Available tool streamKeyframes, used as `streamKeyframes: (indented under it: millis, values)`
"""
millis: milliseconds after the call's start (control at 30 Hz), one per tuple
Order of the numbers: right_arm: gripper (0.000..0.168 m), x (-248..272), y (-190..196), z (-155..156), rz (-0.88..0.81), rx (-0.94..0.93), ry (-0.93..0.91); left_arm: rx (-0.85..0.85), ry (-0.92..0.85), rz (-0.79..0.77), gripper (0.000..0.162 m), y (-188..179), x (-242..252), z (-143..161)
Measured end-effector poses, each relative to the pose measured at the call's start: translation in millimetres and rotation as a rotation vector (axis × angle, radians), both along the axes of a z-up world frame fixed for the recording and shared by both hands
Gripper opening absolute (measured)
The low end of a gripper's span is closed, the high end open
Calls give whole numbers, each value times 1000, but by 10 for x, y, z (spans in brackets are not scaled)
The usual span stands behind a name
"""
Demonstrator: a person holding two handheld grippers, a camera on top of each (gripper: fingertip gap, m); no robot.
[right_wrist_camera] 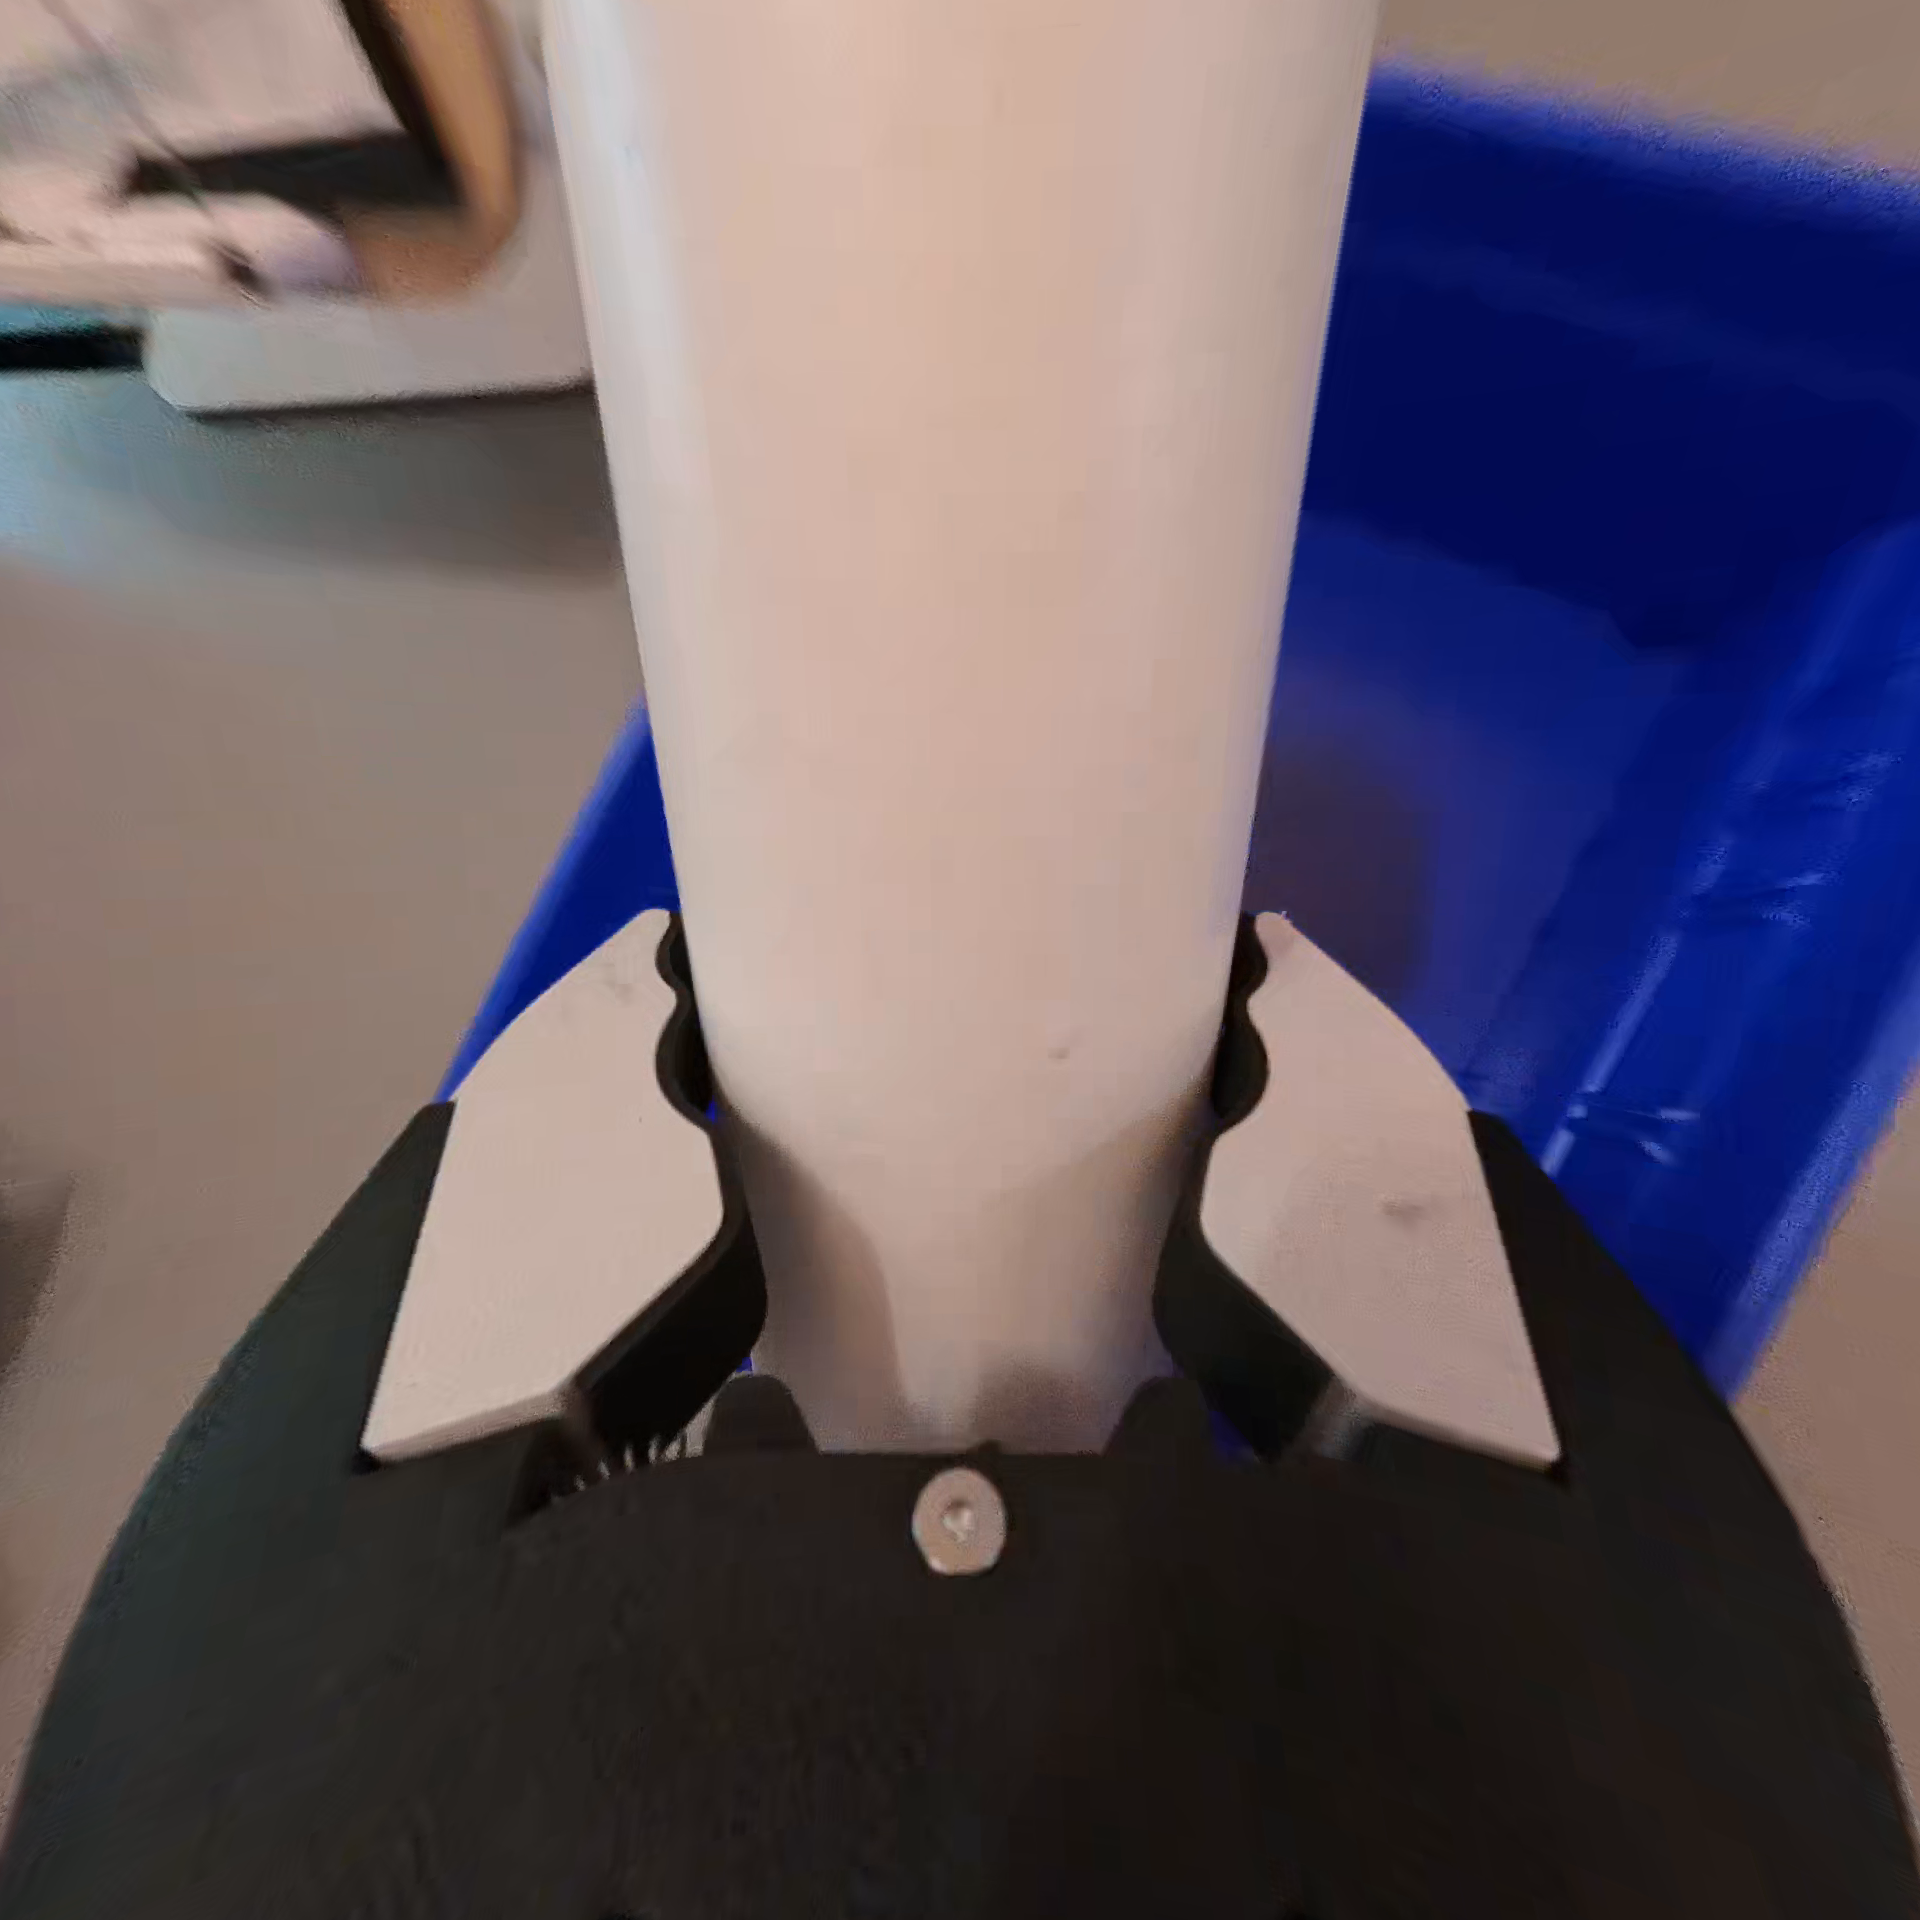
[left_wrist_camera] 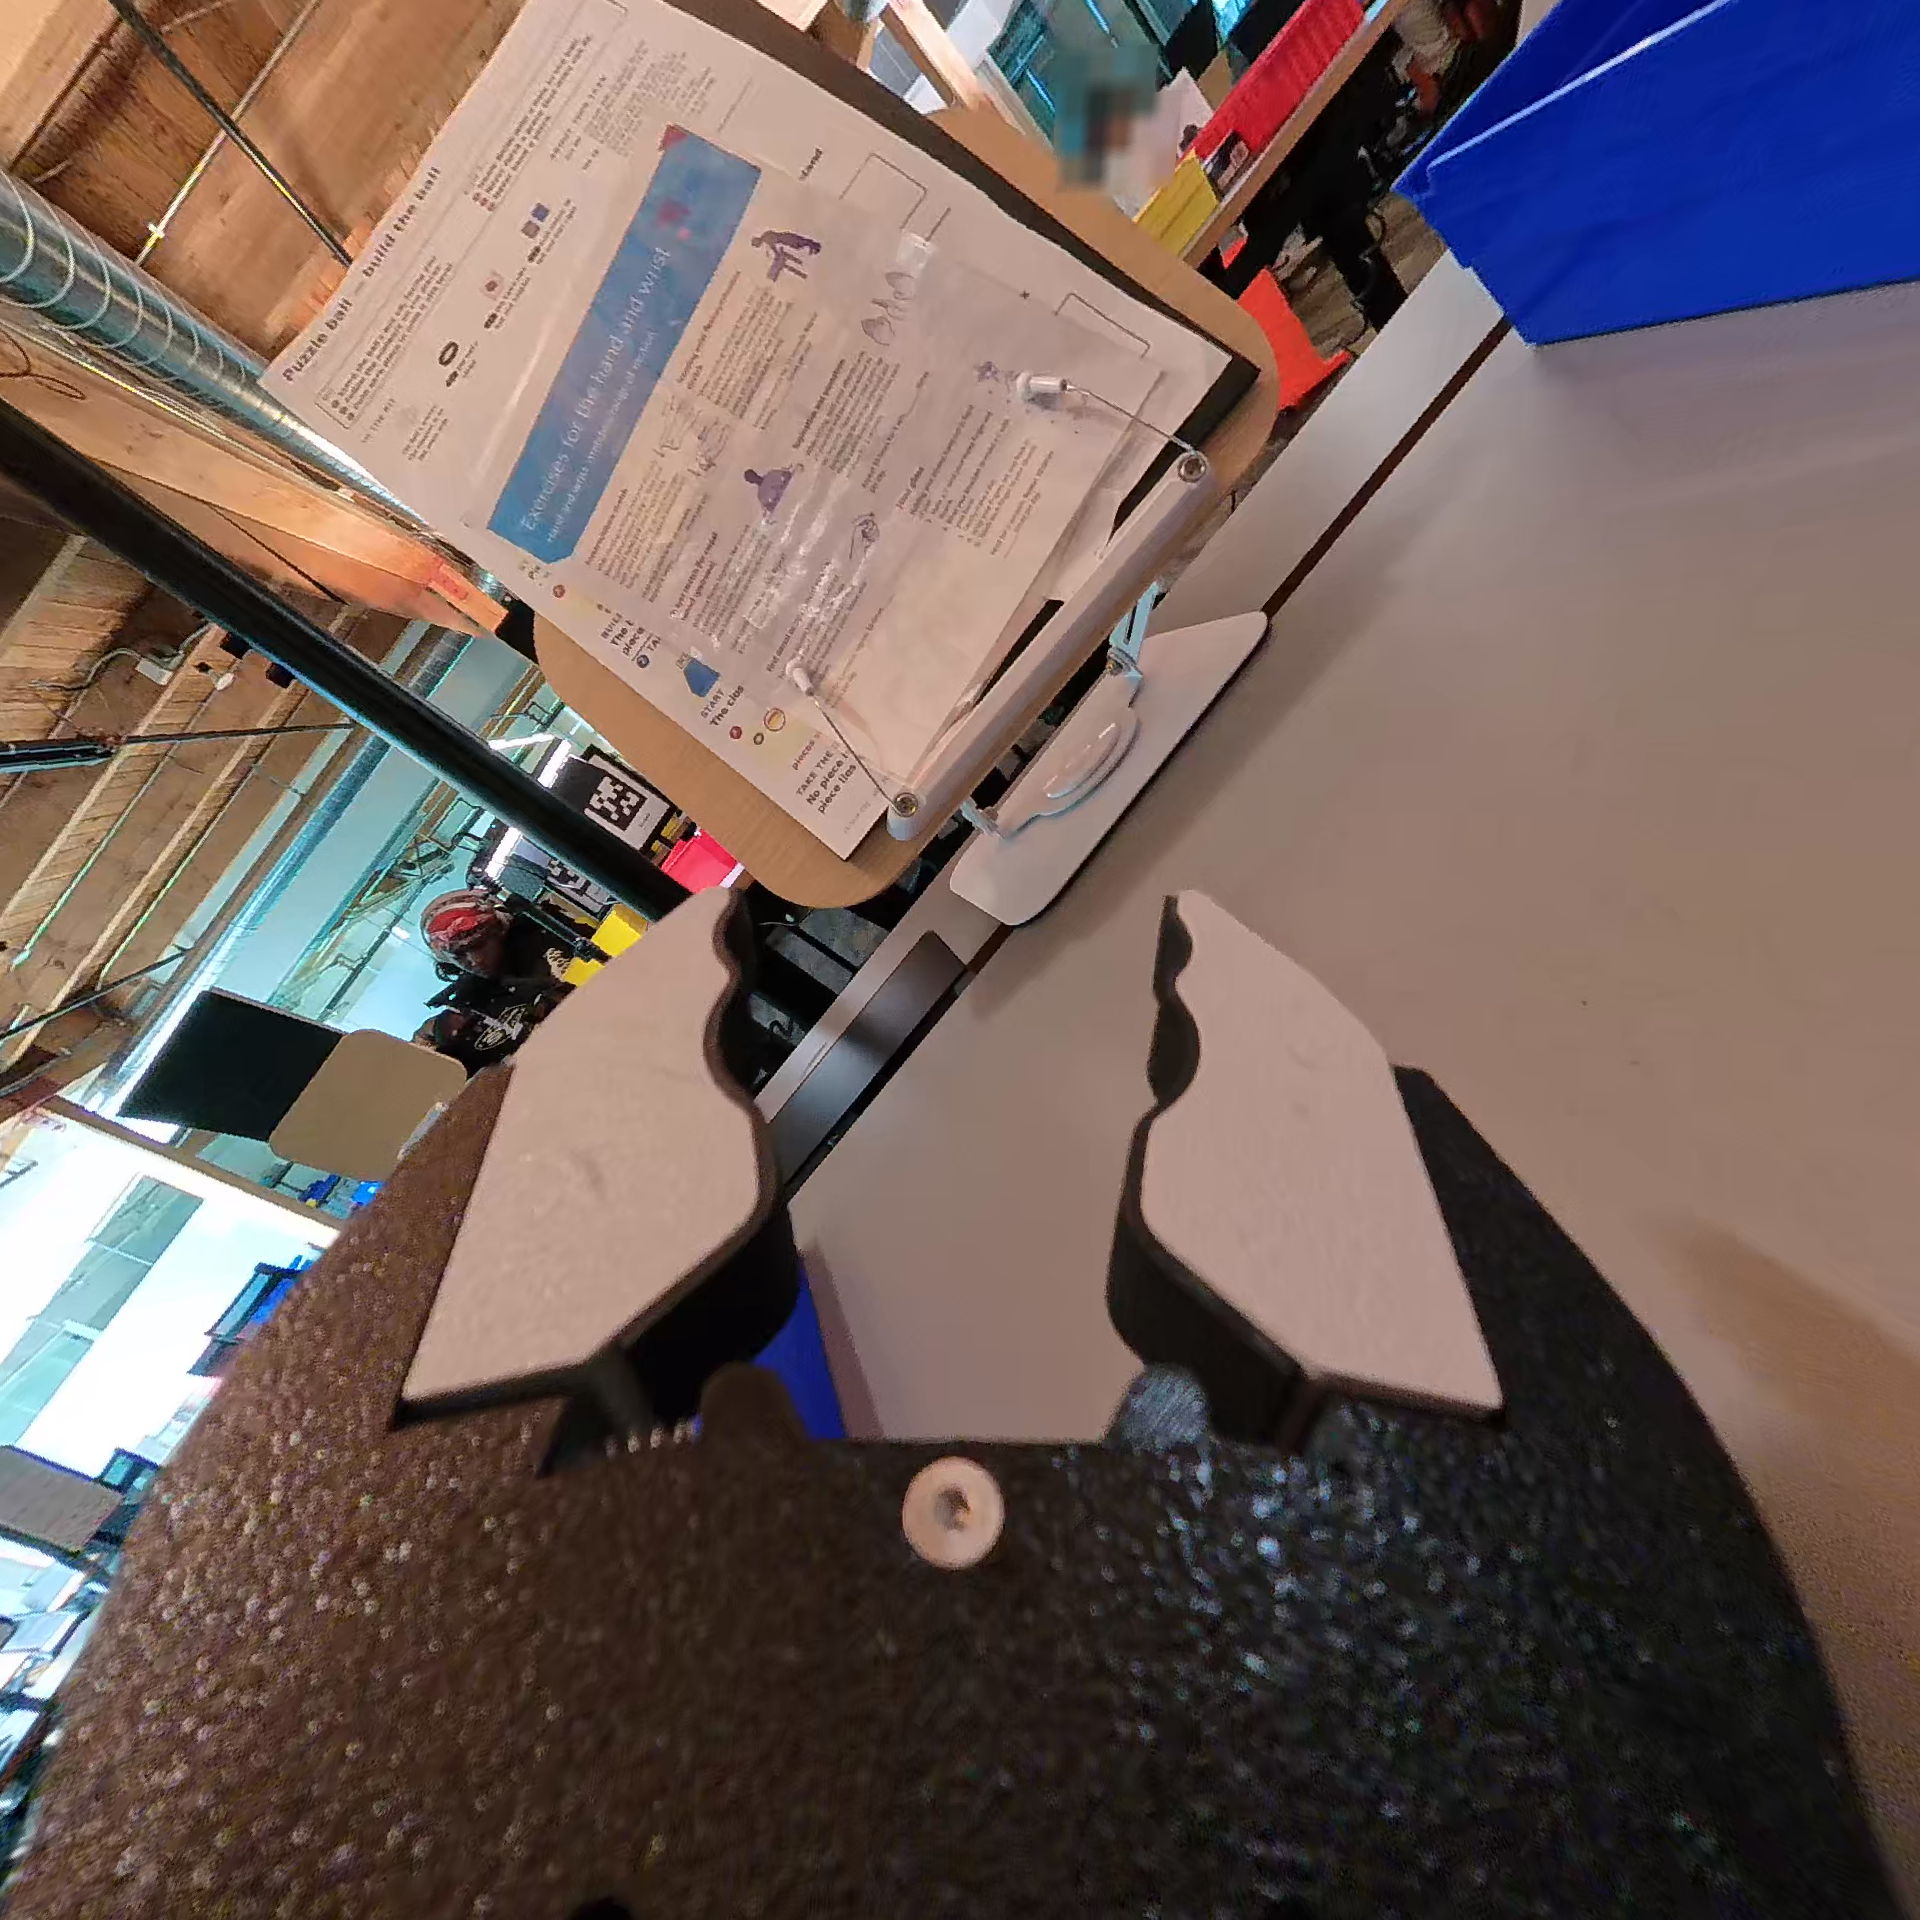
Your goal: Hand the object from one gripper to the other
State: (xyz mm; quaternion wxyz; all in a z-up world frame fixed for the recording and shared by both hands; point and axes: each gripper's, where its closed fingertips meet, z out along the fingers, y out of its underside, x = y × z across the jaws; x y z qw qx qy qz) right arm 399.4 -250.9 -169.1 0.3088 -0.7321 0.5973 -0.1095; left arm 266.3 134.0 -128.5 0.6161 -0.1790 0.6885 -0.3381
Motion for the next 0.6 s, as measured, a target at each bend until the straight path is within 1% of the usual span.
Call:
streamKeyframes:
  millis: [100, 167, 233, 467, 567, 600]
  values:
    - [97, -18, -9, -466, -38, 72, 207, 6, 7, 1, 71, 1, 3, -22]
    - [97, -40, 54, -650, -51, 129, 272, -5, 14, -2, 70, 4, 1, -27]
    - [97, -82, 54, -811, -69, 100, 324, -23, 21, -6, 69, 14, -1, -25]
    - [97, -131, 46, -893, -53, -73, 382, -143, 41, -20, 67, 90, -20, 89]
    - [88, -104, 1, -852, -35, -139, 331, -217, 69, -1, 65, 242, -9, 153]
    - [89, -121, 9, -826, -22, -144, 324, -237, 82, 12, 65, 327, -4, 175]
